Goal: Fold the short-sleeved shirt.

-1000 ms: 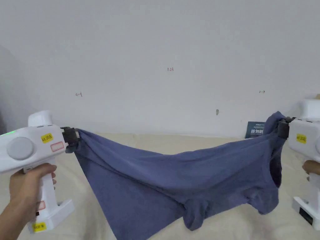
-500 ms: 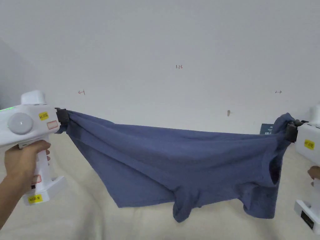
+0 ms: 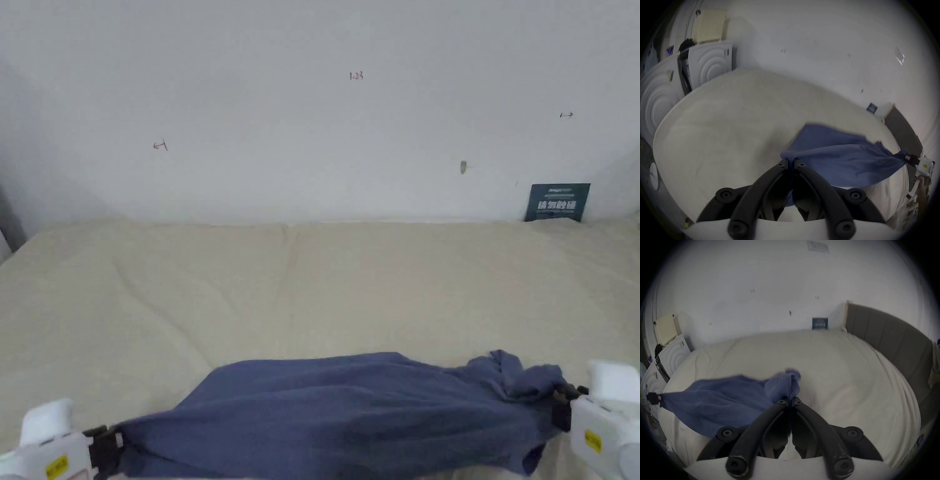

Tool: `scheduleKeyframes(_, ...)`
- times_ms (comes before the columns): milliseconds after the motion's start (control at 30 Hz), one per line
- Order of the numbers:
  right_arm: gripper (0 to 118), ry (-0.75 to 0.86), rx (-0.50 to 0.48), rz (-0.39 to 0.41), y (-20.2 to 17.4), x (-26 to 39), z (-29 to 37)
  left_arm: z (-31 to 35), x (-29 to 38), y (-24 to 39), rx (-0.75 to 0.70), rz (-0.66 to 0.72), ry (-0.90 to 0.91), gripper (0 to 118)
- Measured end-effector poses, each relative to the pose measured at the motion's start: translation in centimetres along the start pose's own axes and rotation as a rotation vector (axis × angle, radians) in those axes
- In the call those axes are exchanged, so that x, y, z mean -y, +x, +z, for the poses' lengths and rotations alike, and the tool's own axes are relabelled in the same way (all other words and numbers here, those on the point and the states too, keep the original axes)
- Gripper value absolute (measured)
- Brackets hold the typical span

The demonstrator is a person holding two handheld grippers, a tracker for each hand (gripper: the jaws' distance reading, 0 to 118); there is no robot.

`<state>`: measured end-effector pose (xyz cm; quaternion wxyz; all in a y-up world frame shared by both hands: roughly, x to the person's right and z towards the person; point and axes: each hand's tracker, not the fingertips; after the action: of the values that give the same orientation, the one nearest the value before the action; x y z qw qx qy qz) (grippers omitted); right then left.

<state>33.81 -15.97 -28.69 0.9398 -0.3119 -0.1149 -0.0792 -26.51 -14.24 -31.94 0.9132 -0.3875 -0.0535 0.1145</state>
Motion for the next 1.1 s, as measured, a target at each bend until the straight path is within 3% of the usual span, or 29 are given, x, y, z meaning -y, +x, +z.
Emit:
scheduleKeyframes(367, 1, -0.138, 0.039, -0.151, 3.7, 13.7, 8.2, 4.6, 13.8, -3.9, -0.073, 0.03, -0.142, 6)
scheduleKeyframes(600, 1, -0.271, 0.048, -0.101, 4.7, 18.9, 12.5, 6.4, 17.3, -5.0, -0.133, 0.018, -0.246, 6)
scheduleKeyframes(767, 1, -0.382, 0.036, -0.092, 4.8, 21.1, 11.7, 5.3, 18.2, -5.5, -0.188, 0.001, -0.299, 6)
scheduleKeyframes(900, 4, -0.384, 0.076, -0.094, 4.1, 20.6, 11.3, 4.2, 18.1, -5.1, -0.197, 0.044, -0.313, 10)
scheduleKeyframes(933, 12, -0.381, 0.087, -0.079, 4.3, 20.4, 11.0, 4.3, 17.9, -5.1, -0.2, 0.052, -0.317, 22)
scheduleKeyframes(967, 30, -0.38, 0.092, -0.064, 4.0, 19.9, 11.2, 4.5, 17.5, -5.0, -0.199, 0.067, -0.317, 41)
scheduleKeyframes(1033, 90, -0.308, 0.057, -0.062, 3.5, 18.6, 12.1, 4.9, 16.2, -4.8, -0.111, 0.181, -0.343, 102)
scheduleKeyframes(1100, 96, -0.206, -0.015, -0.023, 2.8, 16.2, 13.8, 5.9, 14.3, -3.7, -0.064, 0.212, -0.347, 108)
